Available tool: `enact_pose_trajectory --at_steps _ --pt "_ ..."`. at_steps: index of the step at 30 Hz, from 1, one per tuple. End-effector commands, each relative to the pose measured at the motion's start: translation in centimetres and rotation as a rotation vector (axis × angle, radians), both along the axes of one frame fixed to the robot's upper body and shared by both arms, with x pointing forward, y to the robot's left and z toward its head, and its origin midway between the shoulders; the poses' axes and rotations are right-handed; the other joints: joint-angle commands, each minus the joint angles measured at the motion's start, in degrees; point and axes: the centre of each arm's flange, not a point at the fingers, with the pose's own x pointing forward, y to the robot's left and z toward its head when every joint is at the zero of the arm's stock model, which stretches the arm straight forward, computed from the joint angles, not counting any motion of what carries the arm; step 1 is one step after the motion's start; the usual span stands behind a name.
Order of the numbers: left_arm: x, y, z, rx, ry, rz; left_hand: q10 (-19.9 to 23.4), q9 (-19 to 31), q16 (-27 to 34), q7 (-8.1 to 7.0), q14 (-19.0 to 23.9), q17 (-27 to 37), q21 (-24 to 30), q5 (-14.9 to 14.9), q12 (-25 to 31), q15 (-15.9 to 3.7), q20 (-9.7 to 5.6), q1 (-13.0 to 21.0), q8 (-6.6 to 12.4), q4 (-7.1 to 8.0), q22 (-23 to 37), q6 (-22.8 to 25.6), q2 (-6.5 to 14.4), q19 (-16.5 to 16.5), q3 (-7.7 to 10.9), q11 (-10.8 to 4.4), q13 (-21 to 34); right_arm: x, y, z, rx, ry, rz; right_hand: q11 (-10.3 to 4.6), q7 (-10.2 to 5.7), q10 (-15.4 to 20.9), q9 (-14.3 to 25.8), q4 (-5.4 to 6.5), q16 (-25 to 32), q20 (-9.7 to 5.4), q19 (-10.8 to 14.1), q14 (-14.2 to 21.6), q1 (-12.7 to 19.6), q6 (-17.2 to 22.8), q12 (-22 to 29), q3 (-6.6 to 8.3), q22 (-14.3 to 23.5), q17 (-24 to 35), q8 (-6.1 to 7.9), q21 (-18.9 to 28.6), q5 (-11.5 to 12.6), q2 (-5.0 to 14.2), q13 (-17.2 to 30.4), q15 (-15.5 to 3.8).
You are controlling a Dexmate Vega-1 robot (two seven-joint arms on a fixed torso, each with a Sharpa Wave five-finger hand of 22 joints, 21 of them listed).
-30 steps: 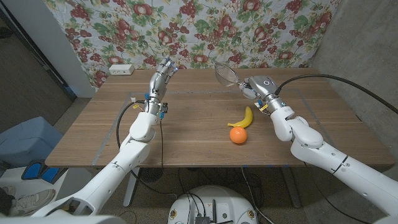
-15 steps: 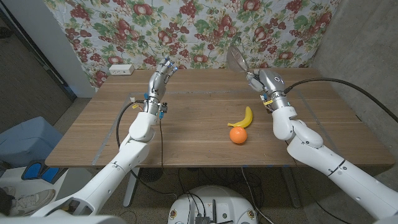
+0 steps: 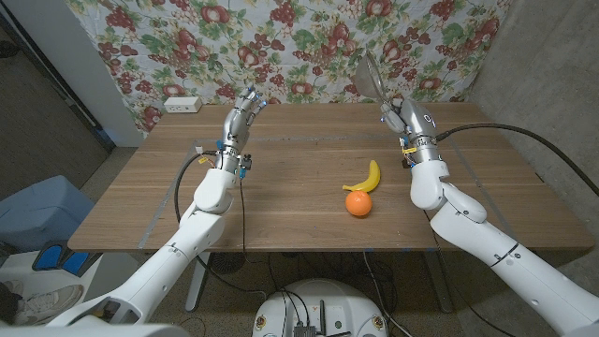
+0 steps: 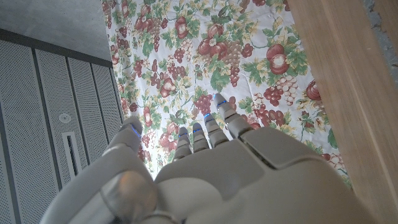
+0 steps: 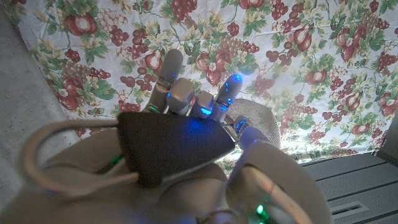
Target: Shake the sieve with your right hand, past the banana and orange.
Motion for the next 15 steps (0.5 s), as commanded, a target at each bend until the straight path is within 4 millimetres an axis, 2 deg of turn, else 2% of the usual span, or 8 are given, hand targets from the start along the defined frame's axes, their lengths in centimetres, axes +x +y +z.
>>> enact_pose_trajectory --at_steps 1,15 --pt "0.14 -0.02 0.13 0.000 0.002 0.002 -0.07 0.00 0.15 0.07 -0.34 0.07 0.01 -0.06 0.20 -1.66 0.05 -0.43 -0.09 -0.04 0.00 -0.11 -0.08 0.36 0.52 -0.12 0.14 0.07 -0.22 0.14 0.008 0.000 0.019 -1.17 0.70 1.28 -0.01 0.02 0.25 -3.37 0.36 0.53 -0.15 -1.04 0.11 0.61 0.13 0.13 0.35 0.34 -0.27 0.49 0.18 -4.58" --pt "0.57 0.03 0.18 -0.003 0.008 0.001 -0.12 0.00 0.15 0.04 -0.34 0.07 0.00 -0.07 0.18 -1.66 0.05 -0.64 -0.07 -0.20 0.00 -0.11 -0.11 0.37 0.79 -0.24 0.14 0.61 0.29 0.07 -0.096 -0.010 -0.004 -1.22 0.74 1.31 -0.29 0.02 0.20 -3.62 0.13 0.47 -0.26 -1.10 0.13 0.71 0.14 0.14 0.57 0.40 -0.36 0.35 0.19 -4.55"
